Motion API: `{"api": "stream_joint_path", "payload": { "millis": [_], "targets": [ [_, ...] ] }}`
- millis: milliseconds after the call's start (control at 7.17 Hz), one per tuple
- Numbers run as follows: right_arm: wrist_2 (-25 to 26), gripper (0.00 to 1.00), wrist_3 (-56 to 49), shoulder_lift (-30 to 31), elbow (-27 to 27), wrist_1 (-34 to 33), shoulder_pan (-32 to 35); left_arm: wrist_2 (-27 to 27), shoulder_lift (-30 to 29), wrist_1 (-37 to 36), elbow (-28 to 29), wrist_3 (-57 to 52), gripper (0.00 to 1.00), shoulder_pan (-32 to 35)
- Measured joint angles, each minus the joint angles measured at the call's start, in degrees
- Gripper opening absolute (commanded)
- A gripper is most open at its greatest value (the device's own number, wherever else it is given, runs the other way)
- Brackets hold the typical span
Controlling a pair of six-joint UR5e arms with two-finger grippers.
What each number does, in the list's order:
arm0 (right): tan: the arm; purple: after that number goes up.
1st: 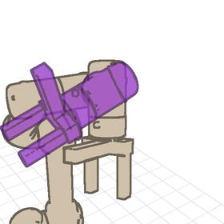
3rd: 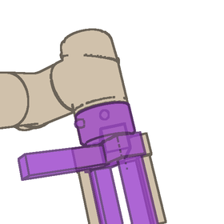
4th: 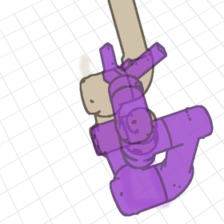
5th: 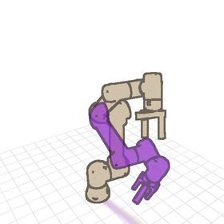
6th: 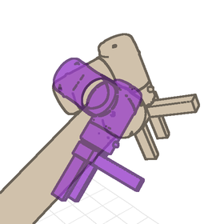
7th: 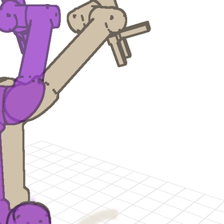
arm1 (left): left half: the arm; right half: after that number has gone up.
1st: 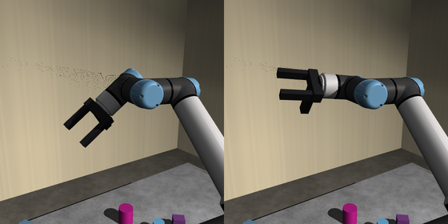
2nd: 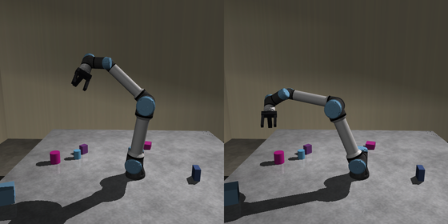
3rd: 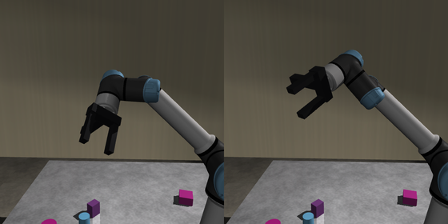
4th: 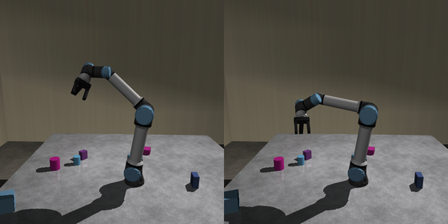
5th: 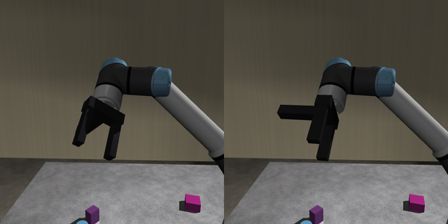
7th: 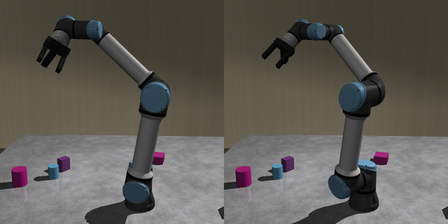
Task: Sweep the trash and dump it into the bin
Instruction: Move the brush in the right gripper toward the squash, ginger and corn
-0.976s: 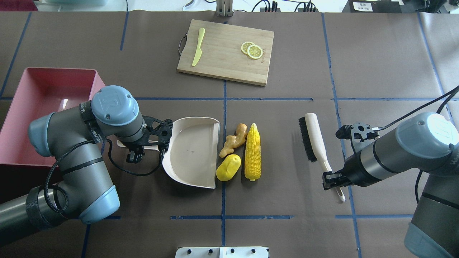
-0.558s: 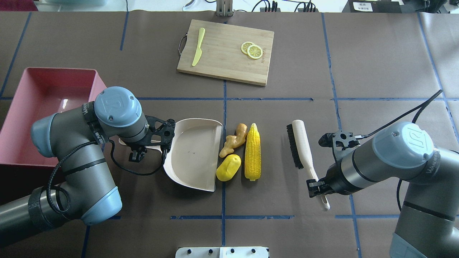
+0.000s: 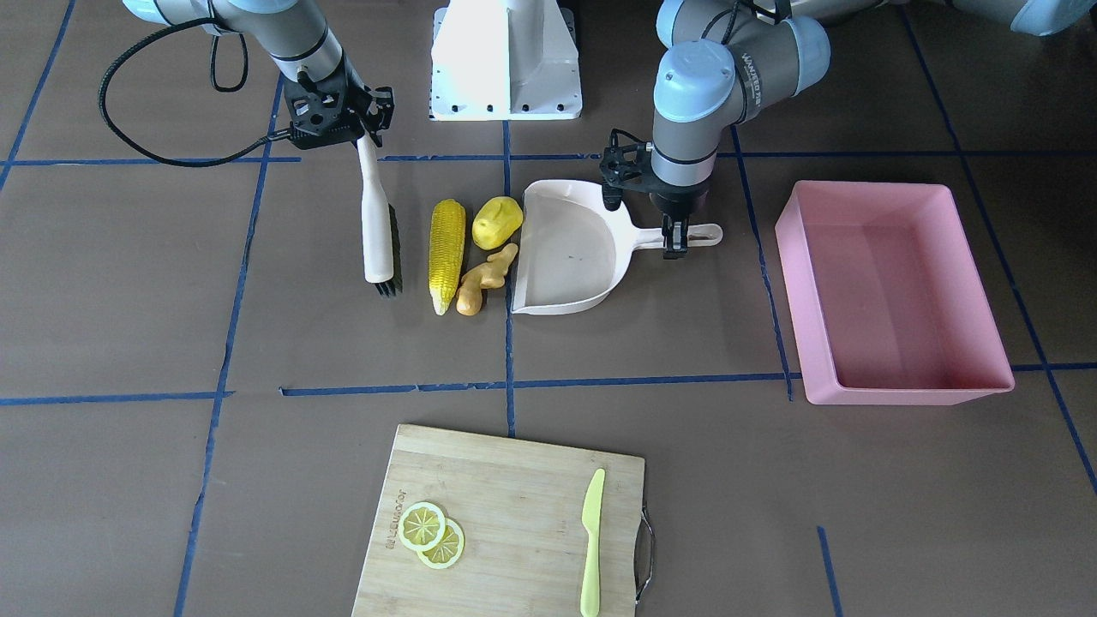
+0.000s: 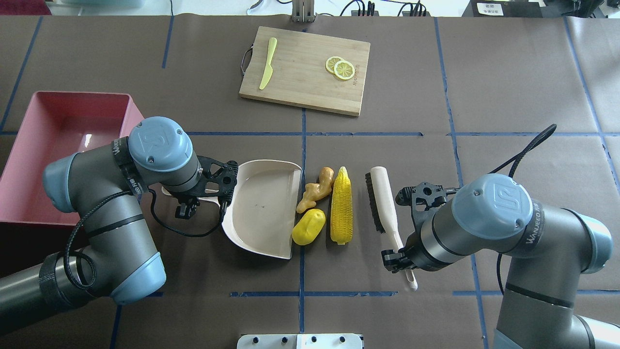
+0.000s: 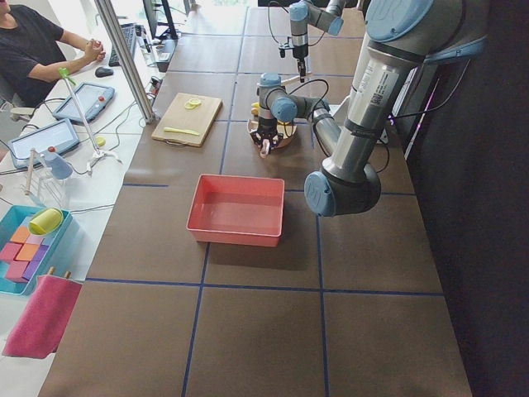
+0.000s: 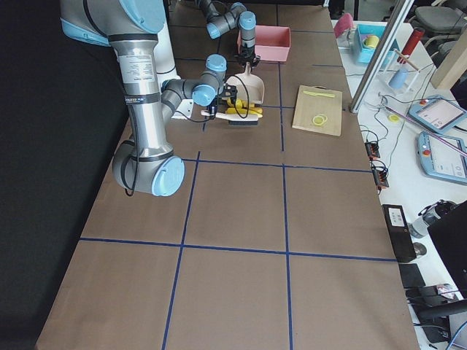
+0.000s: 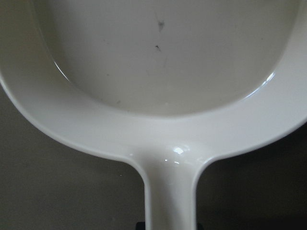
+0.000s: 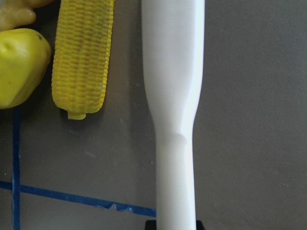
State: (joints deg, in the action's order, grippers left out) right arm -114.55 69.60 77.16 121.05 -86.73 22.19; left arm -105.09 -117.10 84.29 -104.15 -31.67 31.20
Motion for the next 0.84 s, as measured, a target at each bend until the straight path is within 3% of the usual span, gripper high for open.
{"api": "stream_joint_path", "payload": {
  "millis": [837],
  "targets": [
    [0.9,0.0,3.3,-6.0,-2.6,-4.9,-3.7,1.5,-1.0,0.0,0.1,-0.1,0.31,0.0]
  ]
}}
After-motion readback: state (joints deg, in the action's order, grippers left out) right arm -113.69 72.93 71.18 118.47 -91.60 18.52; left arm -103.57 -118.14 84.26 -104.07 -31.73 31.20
